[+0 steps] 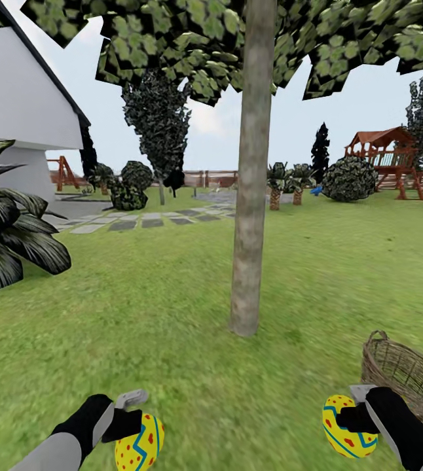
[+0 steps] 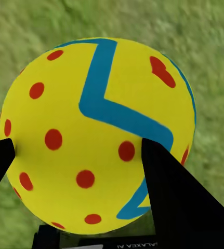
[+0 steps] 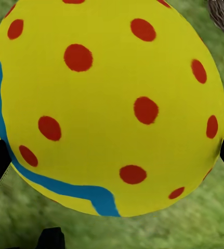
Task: Take the three Easter eggs out of the wicker basket on the lawn in the garden, then place them on the lawn next to a single tree (choose any tree) so that all three eggs are next to the same tree and none are left in the basket.
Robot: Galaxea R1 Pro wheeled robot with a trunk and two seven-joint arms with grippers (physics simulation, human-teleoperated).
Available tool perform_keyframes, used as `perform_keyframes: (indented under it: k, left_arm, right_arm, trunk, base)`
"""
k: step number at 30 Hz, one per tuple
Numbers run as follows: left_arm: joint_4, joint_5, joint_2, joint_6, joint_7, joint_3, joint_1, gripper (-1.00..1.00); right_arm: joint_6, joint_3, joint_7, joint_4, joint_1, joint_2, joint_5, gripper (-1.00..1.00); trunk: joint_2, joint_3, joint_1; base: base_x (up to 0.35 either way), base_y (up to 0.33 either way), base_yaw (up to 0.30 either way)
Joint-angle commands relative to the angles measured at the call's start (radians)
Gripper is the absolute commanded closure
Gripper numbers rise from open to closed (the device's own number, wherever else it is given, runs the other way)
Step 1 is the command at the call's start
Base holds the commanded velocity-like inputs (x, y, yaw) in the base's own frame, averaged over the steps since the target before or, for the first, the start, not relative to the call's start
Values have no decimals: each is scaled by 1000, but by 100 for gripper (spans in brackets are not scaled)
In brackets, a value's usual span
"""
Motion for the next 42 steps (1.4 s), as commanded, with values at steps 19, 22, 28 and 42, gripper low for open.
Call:
perform_keyframes:
  k: [19,22,28,42]
  left_arm:
    - [0,-11,-12,5,-5,5,0,100]
    - [0,-11,-12,4,-5,5,0,100]
    - [0,-11,-13,4,-5,4,0,100]
    - [8,-13,-27,-73,-2,3,0,100]
  right_arm:
    - [5,0,4,-1,-1,1,4,100]
    - [4,0,4,-1,-1,0,4,100]
    - [5,0,4,-1,-1,1,4,100]
    - [-12,-2,12,16,-1,-2,-1,100]
  trunk:
    - [-1,5,1]
    - [-1,5,1]
    - [-1,5,1]
    - [-1,5,1]
  base:
    - [308,186,-109]
    - [310,182,-72]
    - [312,173,-72]
    - [248,118,-48]
